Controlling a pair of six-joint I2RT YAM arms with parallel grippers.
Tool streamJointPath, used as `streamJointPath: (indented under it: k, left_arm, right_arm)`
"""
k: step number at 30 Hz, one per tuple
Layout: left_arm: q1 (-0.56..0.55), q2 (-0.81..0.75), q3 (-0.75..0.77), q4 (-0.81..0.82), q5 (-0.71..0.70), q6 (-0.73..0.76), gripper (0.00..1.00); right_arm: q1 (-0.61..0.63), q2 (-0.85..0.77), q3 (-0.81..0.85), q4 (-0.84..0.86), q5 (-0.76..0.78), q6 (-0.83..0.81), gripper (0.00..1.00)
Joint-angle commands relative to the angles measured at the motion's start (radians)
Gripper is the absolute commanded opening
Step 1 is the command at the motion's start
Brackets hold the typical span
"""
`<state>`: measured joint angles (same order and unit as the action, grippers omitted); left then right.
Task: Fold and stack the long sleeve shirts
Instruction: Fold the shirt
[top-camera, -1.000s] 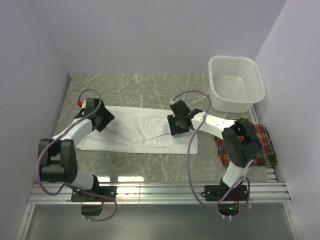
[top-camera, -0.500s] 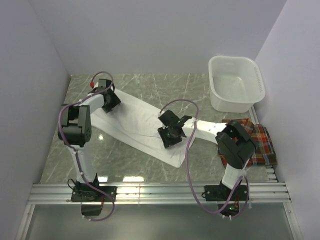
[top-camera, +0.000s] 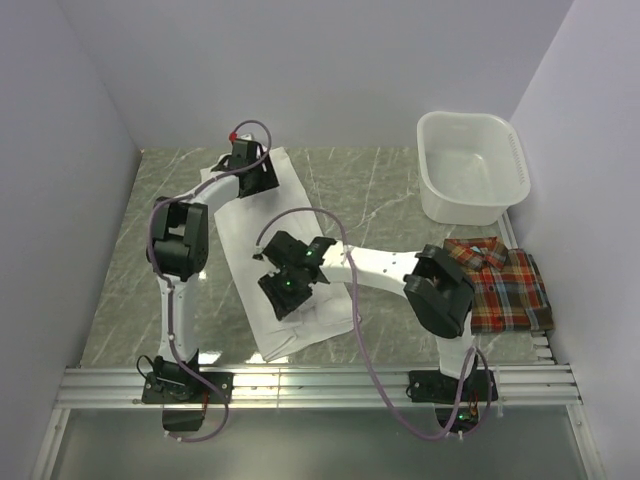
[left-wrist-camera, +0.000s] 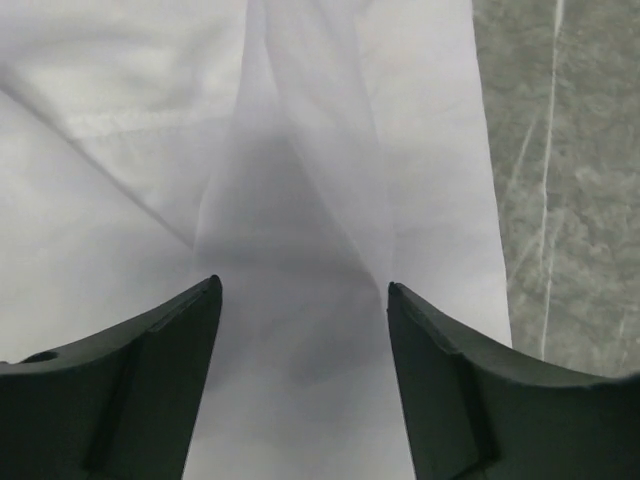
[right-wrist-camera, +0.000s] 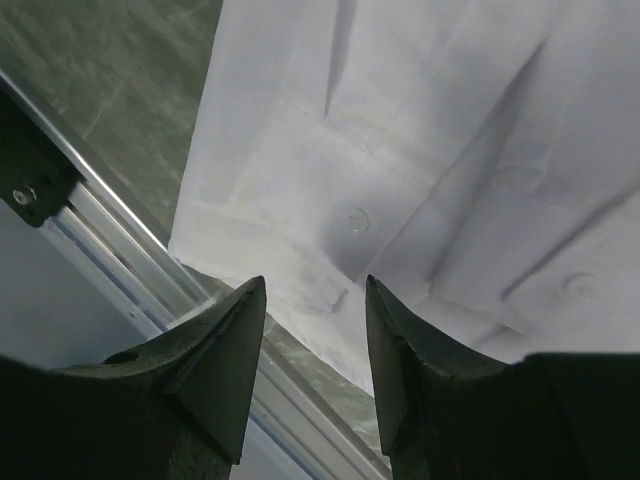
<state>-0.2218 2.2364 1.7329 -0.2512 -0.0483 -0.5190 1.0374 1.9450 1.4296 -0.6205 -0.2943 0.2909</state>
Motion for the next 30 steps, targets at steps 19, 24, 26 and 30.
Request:
streamJointPath:
  k: [19,24,26,30]
  left_arm:
    - [0.006,-0.436,-0.449,-0.143,-0.185,-0.219,0.8]
    - [0.004,-0.328,-0.414,-0.114,-0.189,-0.185,0.8]
    - [0.004,-0.287,-0.366,-0.111,-0.185,-0.161,0.79]
    - [0.004,-0.169,-0.268,-0.091,-0.163,-0.118,0.79]
  right_arm:
    - [-0.263,-0.235,-0.36,0.108,0.195,0.016,0.51]
    - [-0.243,-0.204,-0.376,0.123,0.164,0.033,0.5]
    - [-0.232,-0.186,-0.367,0.12,0.149,0.039,0.5]
    - [-0.189,-0.153,-0.336,0.119,0.123,0.057,0.5]
